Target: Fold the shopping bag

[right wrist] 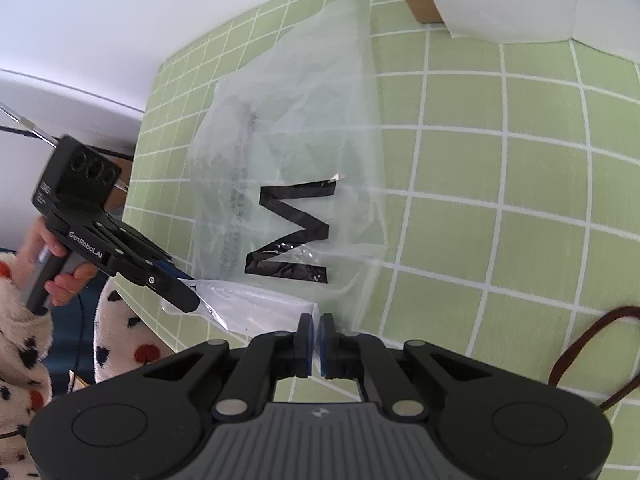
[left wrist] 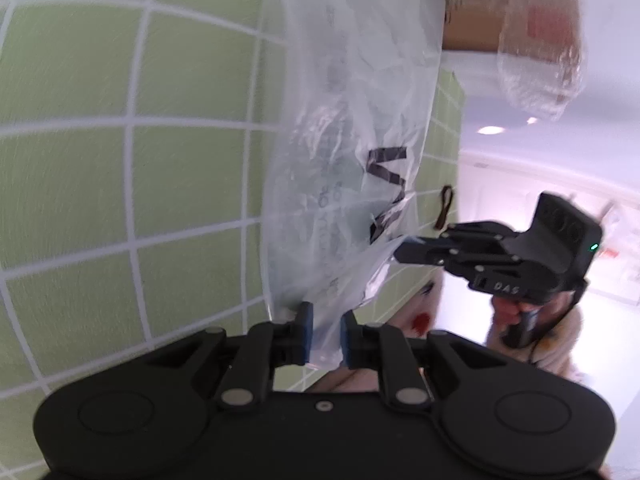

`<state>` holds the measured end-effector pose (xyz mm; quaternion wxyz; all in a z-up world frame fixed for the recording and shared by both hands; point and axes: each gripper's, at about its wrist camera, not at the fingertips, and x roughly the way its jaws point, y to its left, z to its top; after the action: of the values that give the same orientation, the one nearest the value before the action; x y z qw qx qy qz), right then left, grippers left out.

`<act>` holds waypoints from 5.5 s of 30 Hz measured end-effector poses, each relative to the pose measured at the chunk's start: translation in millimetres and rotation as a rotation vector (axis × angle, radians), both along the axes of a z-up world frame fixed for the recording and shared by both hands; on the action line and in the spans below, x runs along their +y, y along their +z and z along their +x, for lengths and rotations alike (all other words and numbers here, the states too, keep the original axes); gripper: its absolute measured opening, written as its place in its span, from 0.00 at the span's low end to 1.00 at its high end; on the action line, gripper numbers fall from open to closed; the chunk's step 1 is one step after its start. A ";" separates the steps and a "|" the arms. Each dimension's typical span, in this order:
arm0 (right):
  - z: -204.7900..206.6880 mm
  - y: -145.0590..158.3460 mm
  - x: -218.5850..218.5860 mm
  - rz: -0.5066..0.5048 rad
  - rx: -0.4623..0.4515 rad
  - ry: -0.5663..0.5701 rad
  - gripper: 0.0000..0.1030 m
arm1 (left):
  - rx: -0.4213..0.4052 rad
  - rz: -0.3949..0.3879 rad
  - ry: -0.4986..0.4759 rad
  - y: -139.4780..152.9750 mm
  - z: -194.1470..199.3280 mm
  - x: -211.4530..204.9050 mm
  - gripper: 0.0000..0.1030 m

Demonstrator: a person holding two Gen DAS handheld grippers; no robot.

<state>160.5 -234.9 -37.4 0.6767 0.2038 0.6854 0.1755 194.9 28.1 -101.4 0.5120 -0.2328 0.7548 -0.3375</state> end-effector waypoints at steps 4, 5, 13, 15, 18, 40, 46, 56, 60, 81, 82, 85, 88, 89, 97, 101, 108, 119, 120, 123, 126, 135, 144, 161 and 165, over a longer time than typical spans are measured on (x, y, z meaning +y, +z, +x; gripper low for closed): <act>4.6 2.5 9.8 -0.042 -0.004 0.040 0.01 | -0.061 0.087 -0.069 13.4 2.5 -16.9 0.16; 4.8 2.8 10.4 -0.047 -0.004 0.047 0.01 | -0.078 0.108 -0.077 18.3 1.1 -20.0 0.16; 4.1 5.4 11.3 -0.076 -0.017 0.100 0.01 | -0.125 0.215 -0.044 35.7 -9.5 4.1 0.46; 4.2 6.1 10.7 -0.081 -0.019 0.104 0.01 | -0.156 0.250 -0.020 48.7 -12.8 22.3 0.36; 4.7 8.1 10.6 -0.089 -0.026 0.112 0.01 | -0.248 0.143 0.084 77.2 -17.3 45.7 0.32; 1.7 8.5 18.5 -0.100 -0.058 0.126 0.01 | -1.213 0.156 -0.162 73.7 -129.1 -62.6 0.11; 2.1 9.0 20.5 -0.105 -0.055 0.137 0.01 | -1.054 0.168 -0.039 59.1 -99.7 -48.9 0.04; 2.2 0.8 -0.4 -0.021 0.015 0.002 0.03 | -1.050 0.228 -0.064 54.1 -99.7 -58.0 0.04; -4.6 0.6 -12.9 0.027 0.016 -0.075 0.06 | -1.032 0.219 -0.059 51.6 -97.7 -57.2 0.04; -121.5 58.5 83.0 -0.519 -0.797 -0.113 0.05 | -0.956 0.184 0.008 50.0 -93.0 -48.3 0.04; -121.3 53.2 86.8 -0.530 -0.790 -0.092 0.05 | -0.944 0.180 0.020 49.6 -92.1 -47.1 0.04; -117.2 36.1 90.1 -0.561 -0.742 -0.055 0.05 | -0.908 0.172 0.061 48.0 -89.4 -44.3 0.03; -111.7 25.0 88.3 -0.550 -0.703 -0.058 0.05 | -0.887 0.167 0.090 47.0 -89.0 -42.2 0.03; -109.5 22.2 87.9 -0.544 -0.696 -0.068 0.05 | -0.874 0.164 0.109 46.2 -88.8 -40.8 0.03; -102.5 12.2 88.7 -0.539 -0.652 -0.086 0.05 | -0.767 0.134 0.286 38.7 -90.9 -27.4 0.02; -100.6 12.0 83.4 -0.513 -0.637 -0.099 0.05 | -0.761 0.139 0.368 48.5 -103.1 -28.8 0.03; -99.0 11.5 77.3 -0.490 -0.639 -0.091 0.05 | -1.038 0.236 0.174 71.1 -137.0 -77.6 0.10; -100.4 11.2 67.9 -0.435 -0.633 -0.149 0.07 | -0.815 0.185 0.417 38.2 -115.1 -42.9 0.02; -103.1 11.6 64.7 -0.413 -0.637 -0.176 0.07 | -0.808 0.184 0.415 37.9 -114.1 -43.1 0.02; -120.9 17.9 56.4 -0.354 -0.681 -0.239 0.18 | -0.816 0.183 0.383 38.4 -111.1 -45.2 0.02; -133.2 24.1 61.7 -0.438 -0.675 -0.163 0.38 | -0.803 0.171 0.368 37.9 -107.8 -44.0 0.02; -144.9 13.5 99.2 -0.780 -0.768 0.212 0.39 | -0.685 0.102 0.422 31.0 -100.1 -28.3 0.02; -142.9 2.5 119.3 -0.914 -0.900 0.497 0.39 | -0.649 0.100 0.422 30.6 -95.1 -28.4 0.02; -148.9 -10.0 149.9 -0.948 -1.119 0.897 0.39 | -0.617 0.081 0.392 26.7 -88.4 -27.2 0.02; -151.5 -13.8 156.2 -0.960 -1.141 0.957 0.39 | -0.620 0.088 0.376 27.9 -87.4 -29.2 0.02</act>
<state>9.0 -78.7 -51.3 0.7820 -0.5292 0.2549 0.2083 107.5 -1.1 -73.5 0.7789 -0.2320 0.5217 -0.2594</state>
